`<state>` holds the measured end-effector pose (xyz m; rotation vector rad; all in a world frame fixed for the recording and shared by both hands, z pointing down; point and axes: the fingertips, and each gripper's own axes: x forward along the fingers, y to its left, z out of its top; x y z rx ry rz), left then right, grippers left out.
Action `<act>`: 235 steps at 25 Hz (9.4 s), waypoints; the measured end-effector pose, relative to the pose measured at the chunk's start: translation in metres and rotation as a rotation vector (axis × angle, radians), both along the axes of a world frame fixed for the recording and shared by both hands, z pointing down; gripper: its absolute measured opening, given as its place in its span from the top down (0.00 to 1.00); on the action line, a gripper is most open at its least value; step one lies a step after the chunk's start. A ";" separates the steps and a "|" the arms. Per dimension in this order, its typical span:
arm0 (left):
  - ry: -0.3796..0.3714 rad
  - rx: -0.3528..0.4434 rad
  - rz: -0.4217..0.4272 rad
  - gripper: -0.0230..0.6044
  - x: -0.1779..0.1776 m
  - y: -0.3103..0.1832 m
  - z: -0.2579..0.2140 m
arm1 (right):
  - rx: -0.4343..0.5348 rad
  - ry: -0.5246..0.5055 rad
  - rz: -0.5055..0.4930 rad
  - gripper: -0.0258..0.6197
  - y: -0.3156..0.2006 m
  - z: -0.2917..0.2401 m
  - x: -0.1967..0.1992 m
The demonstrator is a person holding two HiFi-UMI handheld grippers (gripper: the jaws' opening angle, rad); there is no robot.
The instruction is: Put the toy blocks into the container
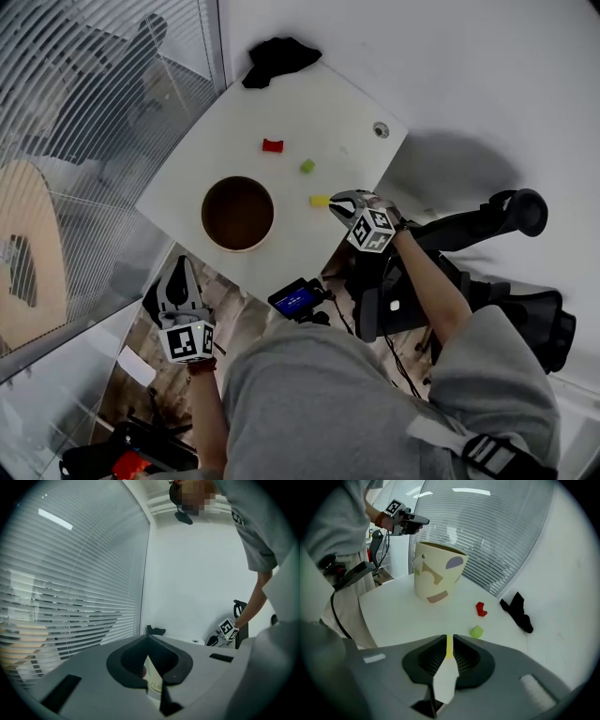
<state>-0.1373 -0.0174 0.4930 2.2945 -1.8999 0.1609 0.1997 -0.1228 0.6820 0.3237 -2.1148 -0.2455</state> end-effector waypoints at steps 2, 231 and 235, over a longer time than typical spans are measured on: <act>-0.004 -0.005 0.006 0.95 0.000 0.001 0.000 | -0.014 0.021 -0.013 0.86 -0.002 0.007 -0.001; 0.024 -0.122 -0.007 0.95 -0.011 0.012 0.042 | -0.027 -0.365 0.551 0.73 -0.088 -0.049 -0.052; 0.014 -0.133 0.000 0.95 -0.008 0.009 0.044 | -0.037 -0.331 0.555 0.74 -0.096 -0.037 -0.046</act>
